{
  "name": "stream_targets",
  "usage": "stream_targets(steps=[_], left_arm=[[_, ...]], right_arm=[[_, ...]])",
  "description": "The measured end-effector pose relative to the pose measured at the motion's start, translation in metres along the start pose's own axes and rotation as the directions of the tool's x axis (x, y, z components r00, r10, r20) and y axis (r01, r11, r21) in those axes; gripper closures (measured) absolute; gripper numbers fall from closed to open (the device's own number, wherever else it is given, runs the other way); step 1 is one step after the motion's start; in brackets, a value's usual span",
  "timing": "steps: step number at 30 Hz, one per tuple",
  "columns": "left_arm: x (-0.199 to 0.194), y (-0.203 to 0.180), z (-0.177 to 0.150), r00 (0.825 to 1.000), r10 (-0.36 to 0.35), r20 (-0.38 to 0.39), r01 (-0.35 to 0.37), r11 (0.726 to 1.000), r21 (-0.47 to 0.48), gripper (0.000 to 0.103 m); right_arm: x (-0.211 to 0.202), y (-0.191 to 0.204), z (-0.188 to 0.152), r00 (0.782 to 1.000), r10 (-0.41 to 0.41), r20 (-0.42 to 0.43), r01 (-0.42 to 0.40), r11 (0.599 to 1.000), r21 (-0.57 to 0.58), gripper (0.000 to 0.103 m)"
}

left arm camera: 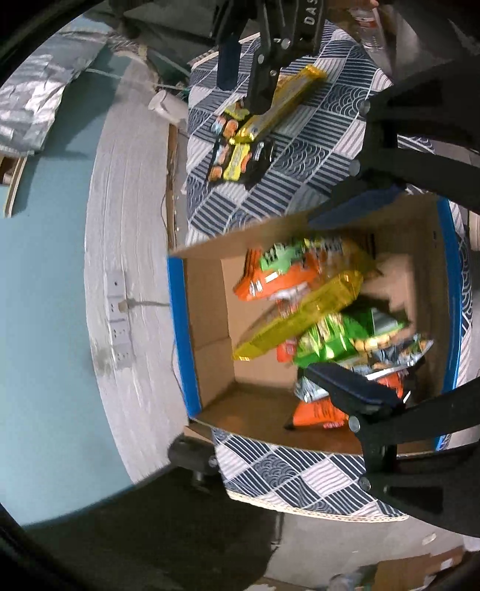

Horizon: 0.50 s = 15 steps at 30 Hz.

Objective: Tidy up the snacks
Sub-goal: 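Move both tools back over the remaining snacks on the cloth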

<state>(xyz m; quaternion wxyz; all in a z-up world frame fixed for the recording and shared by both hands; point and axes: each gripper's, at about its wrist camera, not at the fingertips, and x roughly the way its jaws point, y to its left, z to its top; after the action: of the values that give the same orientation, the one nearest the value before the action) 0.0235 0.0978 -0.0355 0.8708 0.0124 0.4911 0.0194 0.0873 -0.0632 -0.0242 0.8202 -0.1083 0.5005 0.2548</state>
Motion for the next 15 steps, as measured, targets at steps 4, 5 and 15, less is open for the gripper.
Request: stream_targets(steps=[4,5,15], left_arm=[[-0.002,-0.022,0.001,1.000,0.000,0.006,0.000,0.999,0.052,0.023],[-0.002,-0.027,0.002,1.000,0.001,0.004,-0.001,0.998,0.061,0.023],[0.013,-0.075,0.006,0.998,-0.038,-0.042,0.043,0.992,0.115,0.023]], right_arm=[[-0.005,-0.024,-0.010,1.000,-0.006,0.000,0.006,0.999,0.043,0.040],[-0.006,-0.031,-0.013,1.000,-0.004,-0.001,0.004,0.998,0.057,0.040],[-0.007,-0.097,-0.035,1.000,-0.002,-0.009,0.004,0.983,0.184,0.040]])
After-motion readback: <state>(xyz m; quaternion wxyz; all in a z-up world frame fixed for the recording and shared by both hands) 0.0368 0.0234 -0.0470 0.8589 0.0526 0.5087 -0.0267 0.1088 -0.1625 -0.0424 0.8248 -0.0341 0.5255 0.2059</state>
